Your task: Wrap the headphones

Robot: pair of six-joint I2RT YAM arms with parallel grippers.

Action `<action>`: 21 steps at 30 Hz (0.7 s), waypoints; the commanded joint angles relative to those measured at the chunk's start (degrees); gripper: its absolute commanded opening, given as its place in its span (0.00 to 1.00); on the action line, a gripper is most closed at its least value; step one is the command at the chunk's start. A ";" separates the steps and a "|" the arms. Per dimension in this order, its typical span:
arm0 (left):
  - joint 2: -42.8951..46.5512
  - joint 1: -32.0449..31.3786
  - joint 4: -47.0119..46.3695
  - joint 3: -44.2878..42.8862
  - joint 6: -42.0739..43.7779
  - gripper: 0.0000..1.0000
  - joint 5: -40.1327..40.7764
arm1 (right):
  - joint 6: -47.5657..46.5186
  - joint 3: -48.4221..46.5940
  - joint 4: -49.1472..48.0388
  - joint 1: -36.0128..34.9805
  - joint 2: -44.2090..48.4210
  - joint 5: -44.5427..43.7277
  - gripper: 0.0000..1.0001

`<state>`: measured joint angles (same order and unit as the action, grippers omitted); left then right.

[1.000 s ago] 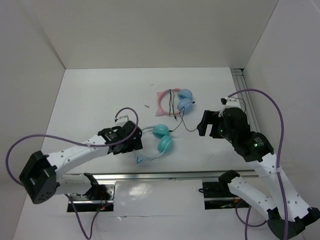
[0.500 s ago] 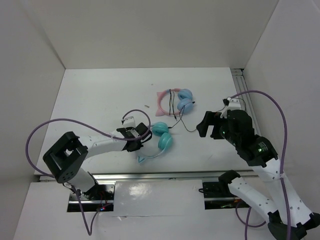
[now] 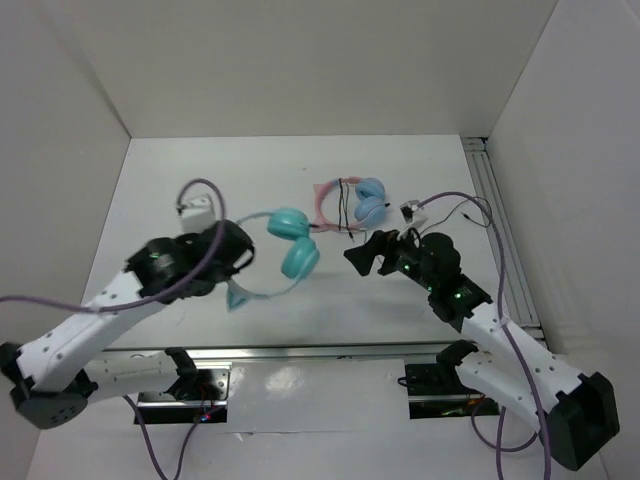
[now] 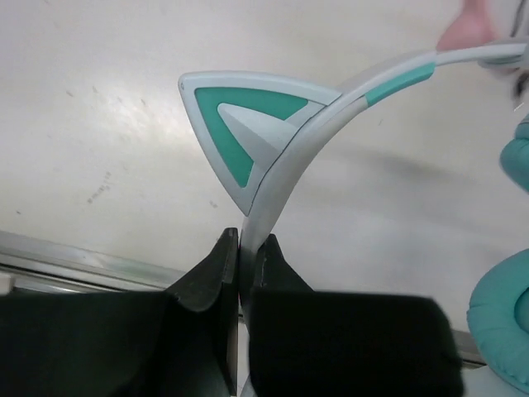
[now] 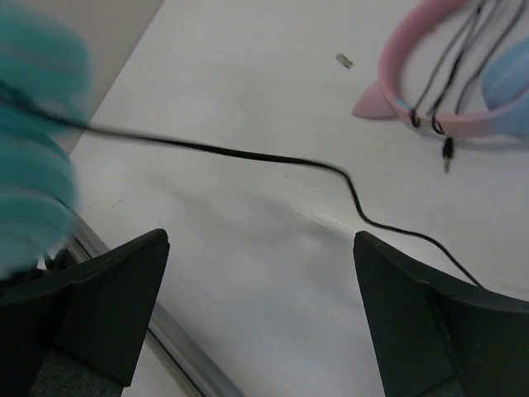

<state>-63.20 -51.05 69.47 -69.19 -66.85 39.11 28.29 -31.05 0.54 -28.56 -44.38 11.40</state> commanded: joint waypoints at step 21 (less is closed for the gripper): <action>4.22 22.83 8.66 -34.26 30.55 0.00 -0.53 | -28.29 -10.35 -31.29 -12.66 -25.58 0.21 0.92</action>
<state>-59.33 -29.17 81.01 -101.80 -36.14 39.66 2.59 -42.68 -26.20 -40.95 -72.66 16.56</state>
